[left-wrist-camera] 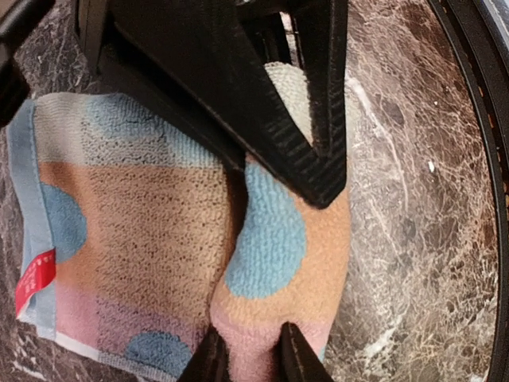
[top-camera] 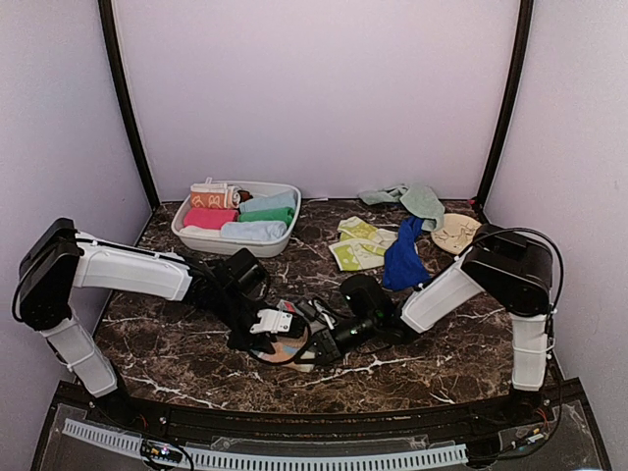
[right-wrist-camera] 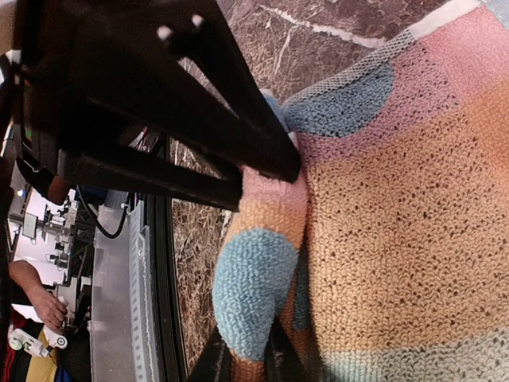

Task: Roll the towels
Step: Roll the towel at the center of the board.

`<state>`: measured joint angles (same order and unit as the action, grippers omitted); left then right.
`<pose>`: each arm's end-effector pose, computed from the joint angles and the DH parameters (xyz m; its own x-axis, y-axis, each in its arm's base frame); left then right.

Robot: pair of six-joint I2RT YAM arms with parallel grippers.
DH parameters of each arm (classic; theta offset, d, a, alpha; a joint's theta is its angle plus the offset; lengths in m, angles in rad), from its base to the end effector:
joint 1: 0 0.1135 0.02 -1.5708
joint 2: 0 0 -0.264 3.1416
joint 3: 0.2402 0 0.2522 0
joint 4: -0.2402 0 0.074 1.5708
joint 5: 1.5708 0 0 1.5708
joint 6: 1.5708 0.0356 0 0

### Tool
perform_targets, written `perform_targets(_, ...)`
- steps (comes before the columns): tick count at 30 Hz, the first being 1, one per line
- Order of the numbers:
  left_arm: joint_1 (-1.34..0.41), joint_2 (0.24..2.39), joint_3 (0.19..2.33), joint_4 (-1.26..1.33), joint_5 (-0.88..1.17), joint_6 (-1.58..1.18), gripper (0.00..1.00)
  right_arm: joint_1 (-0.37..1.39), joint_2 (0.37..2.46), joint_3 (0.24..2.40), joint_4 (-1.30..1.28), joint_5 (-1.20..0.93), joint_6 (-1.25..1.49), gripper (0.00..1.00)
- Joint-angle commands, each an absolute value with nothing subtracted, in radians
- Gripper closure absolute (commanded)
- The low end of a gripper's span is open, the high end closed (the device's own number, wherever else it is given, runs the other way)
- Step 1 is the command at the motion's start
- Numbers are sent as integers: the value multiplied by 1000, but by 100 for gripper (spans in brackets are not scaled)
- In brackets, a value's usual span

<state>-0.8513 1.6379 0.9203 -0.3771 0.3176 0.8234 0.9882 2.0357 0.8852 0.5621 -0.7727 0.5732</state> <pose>0.1967 -0.2413 0.1652 0.1951 0.8346 -0.5151 0.9794 -0.1380 0.1475 0.1860 0.3275 0.0951 -0.7541 -0.4387 -0.4888 -0.6052 0.1750 0.7766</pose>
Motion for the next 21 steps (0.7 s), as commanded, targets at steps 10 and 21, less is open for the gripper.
perform_targets(10,-785,1852,1105,-701,538,761,100,997,1800,719,577,-460,420,48)
perform_targets(21,-706,1993,1225,-888,695,753,100,1382,1586,691,323,615,-118,0)
